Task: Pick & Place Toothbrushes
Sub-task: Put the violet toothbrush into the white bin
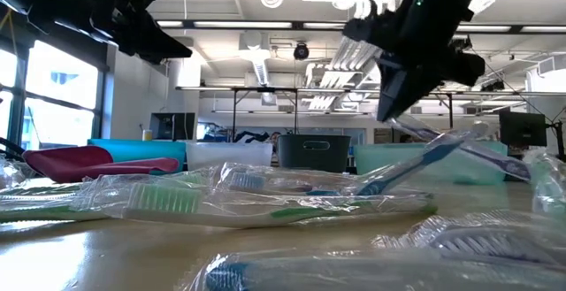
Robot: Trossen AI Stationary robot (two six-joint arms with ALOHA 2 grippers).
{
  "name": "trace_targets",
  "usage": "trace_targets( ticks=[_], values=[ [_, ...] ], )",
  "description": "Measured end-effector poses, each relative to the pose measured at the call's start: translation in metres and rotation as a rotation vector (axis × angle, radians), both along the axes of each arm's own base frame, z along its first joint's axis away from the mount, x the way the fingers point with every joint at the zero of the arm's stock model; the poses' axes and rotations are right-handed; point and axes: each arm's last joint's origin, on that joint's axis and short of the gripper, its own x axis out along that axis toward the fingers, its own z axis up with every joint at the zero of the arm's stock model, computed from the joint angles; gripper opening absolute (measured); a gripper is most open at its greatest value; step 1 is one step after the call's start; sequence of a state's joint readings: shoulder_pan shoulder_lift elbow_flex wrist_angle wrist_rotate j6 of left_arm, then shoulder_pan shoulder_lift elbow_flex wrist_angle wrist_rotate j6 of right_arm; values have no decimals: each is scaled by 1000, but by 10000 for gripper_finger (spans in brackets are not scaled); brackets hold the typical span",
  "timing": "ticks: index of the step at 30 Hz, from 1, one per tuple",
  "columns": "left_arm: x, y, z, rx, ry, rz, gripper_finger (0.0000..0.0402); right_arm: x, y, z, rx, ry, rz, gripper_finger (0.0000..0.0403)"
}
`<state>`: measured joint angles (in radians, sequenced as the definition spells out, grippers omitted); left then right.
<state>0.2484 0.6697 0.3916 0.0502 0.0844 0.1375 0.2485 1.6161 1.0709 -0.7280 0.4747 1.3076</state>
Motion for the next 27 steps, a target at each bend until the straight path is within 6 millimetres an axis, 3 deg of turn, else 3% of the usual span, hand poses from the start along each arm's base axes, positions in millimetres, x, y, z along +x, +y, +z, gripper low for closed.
trace_targets(
  ticks=[27],
  values=[
    [0,0,2,-6,-19,3,3,11,-15,28,-459,-134,59,13]
  ],
)
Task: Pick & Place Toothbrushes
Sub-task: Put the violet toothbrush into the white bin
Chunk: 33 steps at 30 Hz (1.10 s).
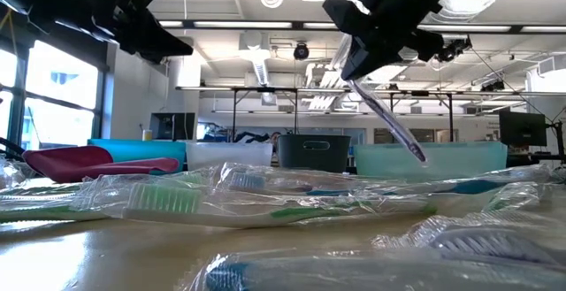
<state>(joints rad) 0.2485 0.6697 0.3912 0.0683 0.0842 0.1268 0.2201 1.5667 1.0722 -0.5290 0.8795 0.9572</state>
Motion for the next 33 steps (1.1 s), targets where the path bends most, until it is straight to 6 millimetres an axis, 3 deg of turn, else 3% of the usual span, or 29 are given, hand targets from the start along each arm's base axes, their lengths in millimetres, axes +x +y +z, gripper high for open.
trace_targets(
  ticks=[15,23,33],
  values=[
    [0,1,1,11,-6,47,3,-18,-26,66,-89,-92,194,13],
    [0,2,5,7,-51,70,3,-18,-54,80,-133,-59,354,13],
    [3,3,3,-147,-71,100,3,-29,-87,92,-85,-79,565,13]
  ],
)
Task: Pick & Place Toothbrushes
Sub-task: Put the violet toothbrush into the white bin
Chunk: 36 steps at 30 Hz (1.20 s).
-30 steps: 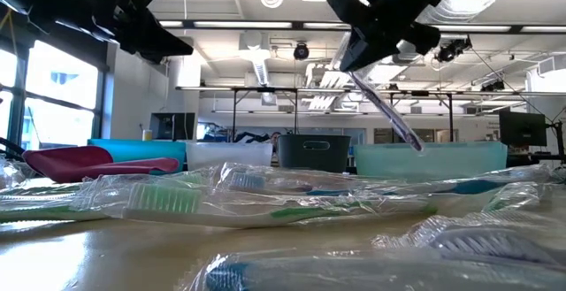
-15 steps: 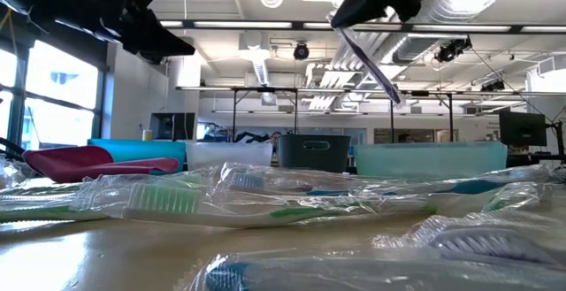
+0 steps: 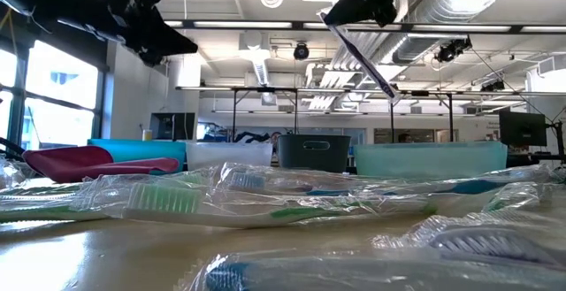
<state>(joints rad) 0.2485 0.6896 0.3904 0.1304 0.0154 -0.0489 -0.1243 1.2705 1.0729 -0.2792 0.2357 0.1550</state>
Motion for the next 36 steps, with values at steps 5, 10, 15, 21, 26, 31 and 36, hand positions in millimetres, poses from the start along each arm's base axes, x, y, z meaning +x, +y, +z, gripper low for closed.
trace_targets(
  ticks=[5,10,15,21,26,31,36],
  values=[
    [5,1,-3,-15,13,2,3,-1,-11,0,21,2,54,13],
    [10,3,3,-39,-76,8,3,-2,-16,0,11,9,86,13],
    [15,3,14,-36,-211,-3,4,-2,-21,1,-10,-5,111,13],
    [19,4,10,-17,-183,-15,33,-1,-23,5,-32,-46,121,13],
    [24,7,4,12,-142,37,81,0,-23,6,-43,-56,128,14],
    [27,7,4,14,-162,15,114,1,-22,8,-45,-77,131,15],
    [29,5,9,67,-206,-79,120,7,-17,12,-48,-138,179,15]
  ],
)
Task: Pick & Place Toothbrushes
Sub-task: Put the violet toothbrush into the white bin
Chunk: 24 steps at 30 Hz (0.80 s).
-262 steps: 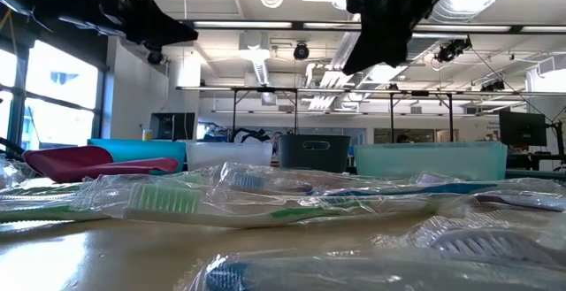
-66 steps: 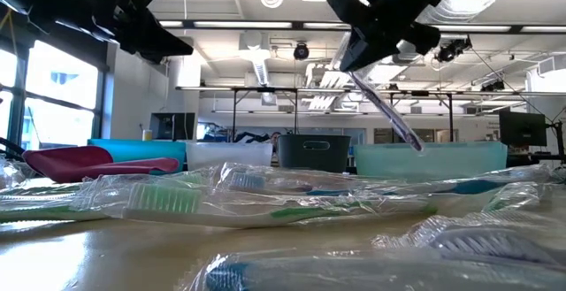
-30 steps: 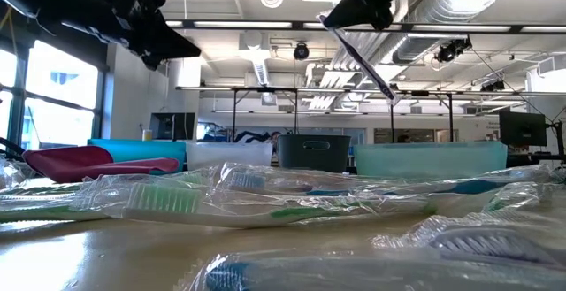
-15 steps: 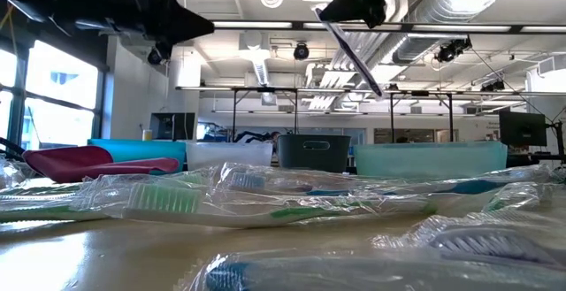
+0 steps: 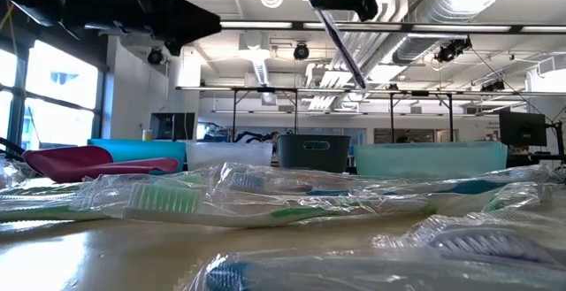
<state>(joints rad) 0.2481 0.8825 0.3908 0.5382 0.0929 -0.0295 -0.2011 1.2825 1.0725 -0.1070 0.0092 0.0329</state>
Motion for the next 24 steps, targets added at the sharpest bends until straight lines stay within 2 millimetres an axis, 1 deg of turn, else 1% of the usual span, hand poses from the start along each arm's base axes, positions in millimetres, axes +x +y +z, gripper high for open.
trace_targets(
  ticks=[5,7,12,16,19,24],
  values=[
    [2,1,4,10,-51,-3,120,11,7,2,8,-80,101,15],
    [4,1,5,13,-70,-4,120,17,8,-1,7,-93,118,15],
    [11,2,-2,-42,-51,-14,120,29,15,-6,0,-129,146,15],
    [17,4,-8,-78,-40,-16,120,35,20,-7,-5,-155,163,15],
    [22,5,-11,-79,-39,-35,120,37,23,-5,-12,-186,175,15],
    [37,7,-9,-60,-28,-74,120,38,28,-2,-17,-216,193,15]
  ],
)
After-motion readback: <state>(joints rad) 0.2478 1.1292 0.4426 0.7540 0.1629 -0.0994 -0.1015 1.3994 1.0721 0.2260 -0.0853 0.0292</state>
